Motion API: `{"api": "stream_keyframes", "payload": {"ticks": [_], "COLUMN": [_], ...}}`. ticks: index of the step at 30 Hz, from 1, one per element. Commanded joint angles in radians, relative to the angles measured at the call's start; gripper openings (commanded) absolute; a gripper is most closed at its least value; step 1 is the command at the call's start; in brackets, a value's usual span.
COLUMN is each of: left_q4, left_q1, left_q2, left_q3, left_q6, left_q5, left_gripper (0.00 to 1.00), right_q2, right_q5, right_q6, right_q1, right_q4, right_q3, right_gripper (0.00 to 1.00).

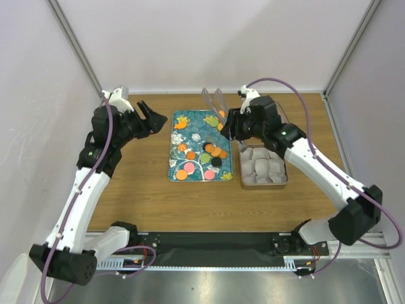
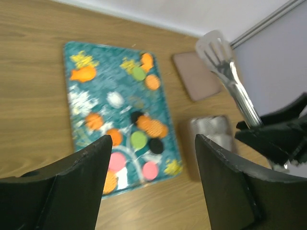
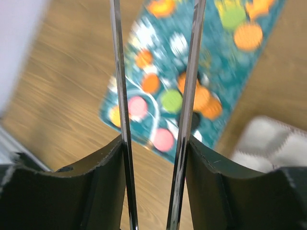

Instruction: Pack the cookies

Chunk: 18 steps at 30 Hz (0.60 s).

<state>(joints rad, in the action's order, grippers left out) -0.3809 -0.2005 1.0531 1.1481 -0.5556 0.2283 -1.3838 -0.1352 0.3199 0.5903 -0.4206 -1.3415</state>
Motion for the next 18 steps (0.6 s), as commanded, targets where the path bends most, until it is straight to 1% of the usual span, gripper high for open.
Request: {"api": "stream_keyframes", "payload": {"ticks": [1,3,9,18], "left_q4": [-0.196,-0.205,-0.168,-0.15], "left_q1": [0.0,0.001,0.001,0.001], "left_q2": [-0.074,-0.125,-0.247,-0.312], "left_q3": [0.016,-0.034,-0.197,-0.333], "left_q6": [0.213,0.235,0.223,0.233], "left_q5": [-0.089,-0.096,-0.037,-0.021], "left_gripper": [0.76,0.77,0.78,0.79], "right_q2": [-0.052,-0.098,-0.179,-0.267], "right_q5": [0.075,0.106,0.164,0.192], "right_q6": [-0.079,-0.088,-0.105,-0.131], "right_q1": [0.037,0.068,0.111,0.155], "right_q4": [-0.121,-0.156,-0.216,-0.267], "right_q3": [-0.042,-0.048,-0.045,-0.042], "right_gripper": [0.51,0.5,0.48,0.45]}}
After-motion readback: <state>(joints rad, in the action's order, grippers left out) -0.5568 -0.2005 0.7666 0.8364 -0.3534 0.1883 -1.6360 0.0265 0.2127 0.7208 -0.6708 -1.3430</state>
